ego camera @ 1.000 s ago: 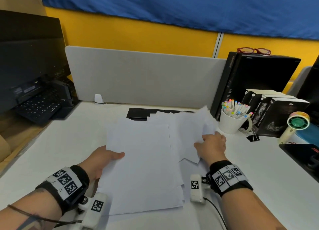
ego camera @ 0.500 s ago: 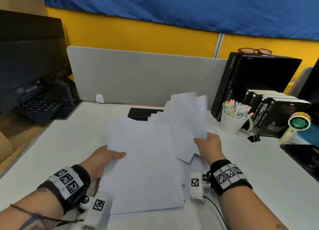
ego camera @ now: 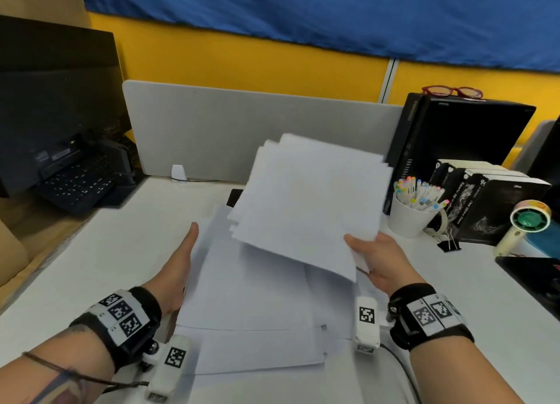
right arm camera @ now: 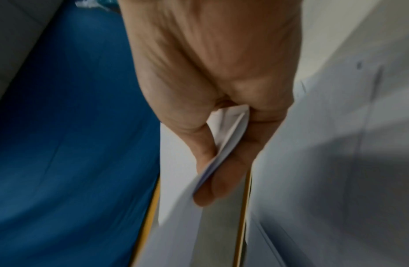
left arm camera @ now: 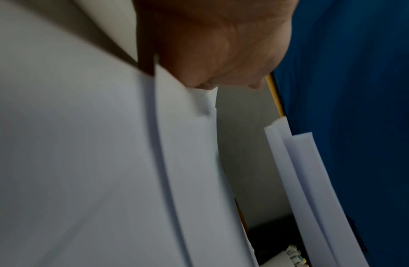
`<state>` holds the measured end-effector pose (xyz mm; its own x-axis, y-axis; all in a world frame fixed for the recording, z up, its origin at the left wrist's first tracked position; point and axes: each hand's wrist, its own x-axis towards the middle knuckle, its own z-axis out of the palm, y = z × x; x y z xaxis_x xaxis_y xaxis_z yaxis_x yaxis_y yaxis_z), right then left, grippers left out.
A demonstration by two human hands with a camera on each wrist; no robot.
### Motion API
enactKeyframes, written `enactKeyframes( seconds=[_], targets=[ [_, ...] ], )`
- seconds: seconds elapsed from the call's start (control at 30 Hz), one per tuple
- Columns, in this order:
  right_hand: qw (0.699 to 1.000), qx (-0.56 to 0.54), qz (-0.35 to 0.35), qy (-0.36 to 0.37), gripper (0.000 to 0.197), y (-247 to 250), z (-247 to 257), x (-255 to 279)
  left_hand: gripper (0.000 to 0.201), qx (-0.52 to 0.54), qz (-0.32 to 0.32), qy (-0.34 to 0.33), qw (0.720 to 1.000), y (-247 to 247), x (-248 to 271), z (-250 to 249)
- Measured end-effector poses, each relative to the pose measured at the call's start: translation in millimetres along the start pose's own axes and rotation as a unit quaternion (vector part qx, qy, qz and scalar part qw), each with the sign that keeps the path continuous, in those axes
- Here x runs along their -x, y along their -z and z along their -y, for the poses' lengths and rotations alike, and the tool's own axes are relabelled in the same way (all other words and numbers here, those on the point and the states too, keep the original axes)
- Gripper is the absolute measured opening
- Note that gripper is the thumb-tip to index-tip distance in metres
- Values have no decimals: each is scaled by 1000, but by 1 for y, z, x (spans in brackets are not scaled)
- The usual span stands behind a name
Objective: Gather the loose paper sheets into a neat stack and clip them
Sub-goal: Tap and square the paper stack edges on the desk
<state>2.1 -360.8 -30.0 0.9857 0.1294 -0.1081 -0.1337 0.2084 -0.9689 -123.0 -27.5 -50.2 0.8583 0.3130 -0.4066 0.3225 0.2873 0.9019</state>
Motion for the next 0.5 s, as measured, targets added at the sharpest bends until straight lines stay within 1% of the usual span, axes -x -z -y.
enactKeyframes(
  seconds=[0.03, 0.1, 0.13, 0.17, 0.2, 0.23, 0.27, 0.3, 0.33, 0.37, 0.4, 0.47, 0.5],
  targets=[
    [999, 29, 21, -18, 36, -6, -6, 3, 86, -7, 16, -21, 1000, 0, 2, 0],
    [991, 97, 72, -55, 36, -18, -14, 10, 90, -45, 38, -51, 997, 2, 2, 3],
    [984, 132, 100, -70, 33, -22, -17, 13, 95, -63, 51, -48, 996, 2, 2, 5],
    [975, 161, 121, -90, 30, -28, -16, 18, 98, -74, 49, -39, 995, 4, 1, 8],
    [970, 178, 125, -112, 33, -34, -15, 23, 102, -74, 50, -29, 996, 6, -1, 10],
    [965, 201, 113, -128, 40, -39, -12, 27, 106, -74, 50, -23, 996, 7, -4, 12],
    [960, 237, 89, -123, 46, -41, -12, 28, 106, -70, 52, -17, 996, 9, -8, 14],
    [956, 271, 55, -99, 48, -42, -10, 27, 97, -78, 54, -16, 995, 9, -9, 15],
    [956, 287, 16, -63, 49, -42, -10, 26, 81, -83, 45, -17, 995, 9, -11, 15],
    [960, 276, -16, -31, 47, -39, -11, 23, 65, -81, 35, -18, 996, 9, -13, 16],
    [967, 251, -35, -3, 40, -37, -11, 21, 54, -82, 24, -20, 996, 10, -15, 17],
    [975, 207, -65, 38, 24, -32, -11, 17, 44, -80, 15, -22, 996, 11, -18, 19],
    [976, 191, -87, 55, 23, -31, -12, 16, 42, -85, 12, -18, 996, 11, -19, 19]
  ],
)
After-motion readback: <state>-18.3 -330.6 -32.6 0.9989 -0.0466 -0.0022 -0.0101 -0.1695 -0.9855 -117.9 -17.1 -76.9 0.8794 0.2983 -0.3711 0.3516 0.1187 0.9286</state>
